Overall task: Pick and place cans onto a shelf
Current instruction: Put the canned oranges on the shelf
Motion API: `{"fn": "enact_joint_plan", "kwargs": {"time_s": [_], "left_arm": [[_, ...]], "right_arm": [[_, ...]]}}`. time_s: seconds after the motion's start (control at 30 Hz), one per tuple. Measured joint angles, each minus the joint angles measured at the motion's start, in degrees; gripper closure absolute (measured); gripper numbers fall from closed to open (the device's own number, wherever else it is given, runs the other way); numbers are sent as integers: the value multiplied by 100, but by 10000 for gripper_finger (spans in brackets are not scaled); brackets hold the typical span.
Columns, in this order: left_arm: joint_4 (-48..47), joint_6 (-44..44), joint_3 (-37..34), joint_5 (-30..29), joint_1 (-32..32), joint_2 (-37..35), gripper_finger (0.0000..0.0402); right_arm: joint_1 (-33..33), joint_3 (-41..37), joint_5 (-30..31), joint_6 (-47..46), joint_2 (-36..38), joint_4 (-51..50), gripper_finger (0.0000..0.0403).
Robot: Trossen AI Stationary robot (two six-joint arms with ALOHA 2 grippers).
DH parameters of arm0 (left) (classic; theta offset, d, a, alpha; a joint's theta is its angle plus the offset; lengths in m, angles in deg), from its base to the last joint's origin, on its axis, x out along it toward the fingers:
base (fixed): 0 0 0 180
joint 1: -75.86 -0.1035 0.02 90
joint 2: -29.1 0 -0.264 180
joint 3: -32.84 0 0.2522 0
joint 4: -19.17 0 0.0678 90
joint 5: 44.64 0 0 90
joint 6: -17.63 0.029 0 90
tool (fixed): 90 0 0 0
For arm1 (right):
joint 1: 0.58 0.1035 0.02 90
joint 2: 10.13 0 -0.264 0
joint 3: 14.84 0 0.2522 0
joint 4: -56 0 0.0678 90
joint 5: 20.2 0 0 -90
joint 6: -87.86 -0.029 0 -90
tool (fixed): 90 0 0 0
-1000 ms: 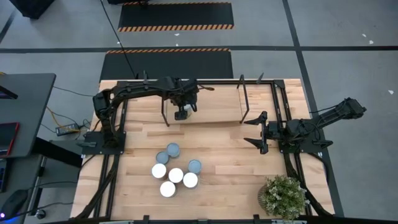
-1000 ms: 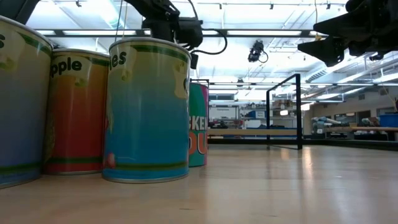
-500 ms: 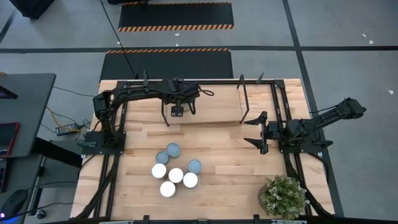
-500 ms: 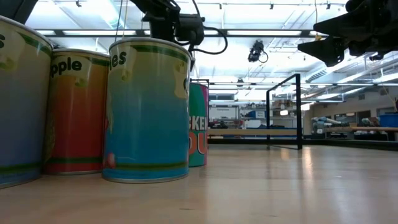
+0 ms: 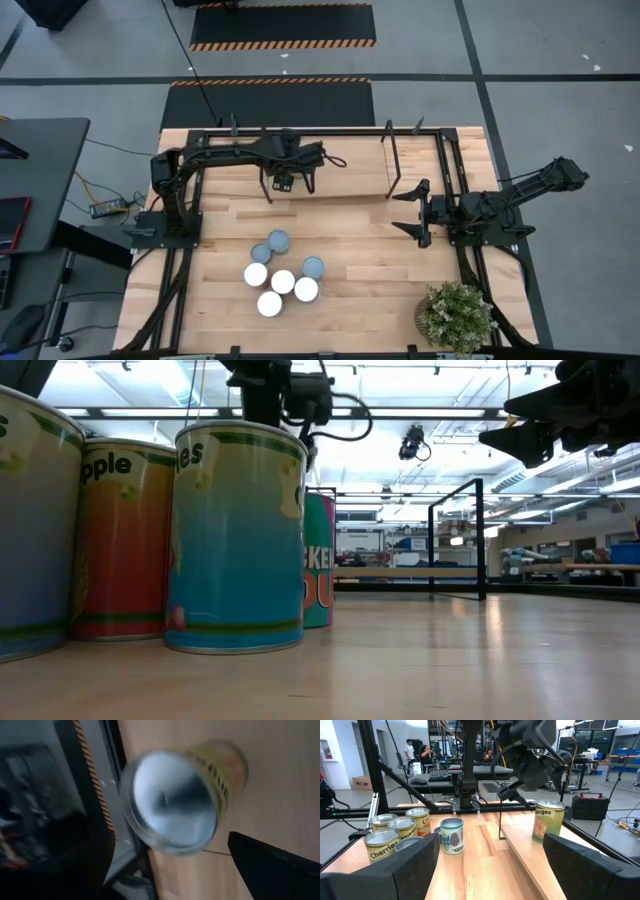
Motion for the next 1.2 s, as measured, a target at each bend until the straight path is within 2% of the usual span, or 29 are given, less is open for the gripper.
{"fn": "enact_joint_plan", "kwargs": {"time_s": [0.2, 0.37, 0.53, 0.73, 1.0, 1.2], "left_arm": [[645, 583, 4, 17, 268, 0, 8], [1293, 498, 4, 591, 319, 9, 8], [2095, 392, -80, 450, 202, 144, 13], [1886, 575, -131, -67, 178, 406, 14], [1806, 438, -131, -374, 0, 501, 14], [1348, 281, -131, -511, -197, 501, 14]], "right_arm": [[0, 0, 0, -3, 0, 0, 39], [0, 0, 6, -2, 0, 2, 39], [0, 0, 11, -7, 0, 3, 39], [0, 0, 16, -14, -78, 47, 39], [1, 0, 13, -9, -166, 114, 39], [4, 0, -3, -9, -166, 114, 39]]}}
